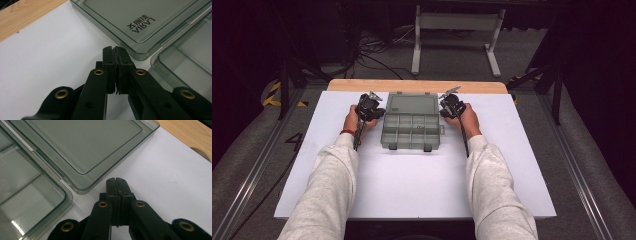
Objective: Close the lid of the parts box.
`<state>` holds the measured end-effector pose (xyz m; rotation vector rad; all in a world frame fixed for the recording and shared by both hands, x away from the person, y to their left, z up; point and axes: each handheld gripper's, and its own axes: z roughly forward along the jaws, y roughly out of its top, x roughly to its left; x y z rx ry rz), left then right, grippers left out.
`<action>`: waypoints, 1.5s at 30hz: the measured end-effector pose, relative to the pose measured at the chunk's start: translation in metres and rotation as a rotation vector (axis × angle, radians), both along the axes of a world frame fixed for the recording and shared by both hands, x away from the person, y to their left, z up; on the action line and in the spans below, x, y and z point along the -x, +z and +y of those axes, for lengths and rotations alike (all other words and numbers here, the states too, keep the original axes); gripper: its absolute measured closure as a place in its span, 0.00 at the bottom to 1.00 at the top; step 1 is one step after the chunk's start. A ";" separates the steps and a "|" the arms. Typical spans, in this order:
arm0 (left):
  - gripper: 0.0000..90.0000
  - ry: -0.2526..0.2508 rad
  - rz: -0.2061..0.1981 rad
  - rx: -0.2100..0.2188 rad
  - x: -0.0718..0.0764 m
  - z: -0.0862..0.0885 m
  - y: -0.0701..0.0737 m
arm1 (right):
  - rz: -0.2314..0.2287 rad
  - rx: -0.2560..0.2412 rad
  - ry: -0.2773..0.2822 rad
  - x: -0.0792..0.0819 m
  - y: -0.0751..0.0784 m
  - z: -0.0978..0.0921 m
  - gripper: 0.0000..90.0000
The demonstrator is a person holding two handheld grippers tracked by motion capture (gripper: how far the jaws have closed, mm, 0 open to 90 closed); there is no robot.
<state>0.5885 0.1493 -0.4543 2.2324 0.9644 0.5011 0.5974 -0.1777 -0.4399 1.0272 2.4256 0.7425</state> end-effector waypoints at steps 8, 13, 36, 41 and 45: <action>0.99 0.019 -0.004 0.003 -0.006 -0.002 -0.003 | -0.006 -0.020 0.015 -0.001 -0.002 0.000 1.00; 0.99 0.025 -0.004 0.019 -0.009 -0.002 -0.004 | -0.009 -0.072 0.022 -0.004 -0.005 -0.005 1.00; 0.96 0.053 -0.046 0.082 -0.014 0.002 -0.003 | -0.072 -0.132 -0.016 -0.009 -0.009 -0.001 1.00; 0.93 0.056 -0.084 0.116 -0.012 0.005 0.004 | -0.101 -0.158 -0.014 -0.006 -0.004 -0.001 1.00; 0.93 0.058 -0.098 0.116 -0.011 0.006 0.009 | -0.114 -0.169 -0.011 -0.004 -0.002 -0.002 0.99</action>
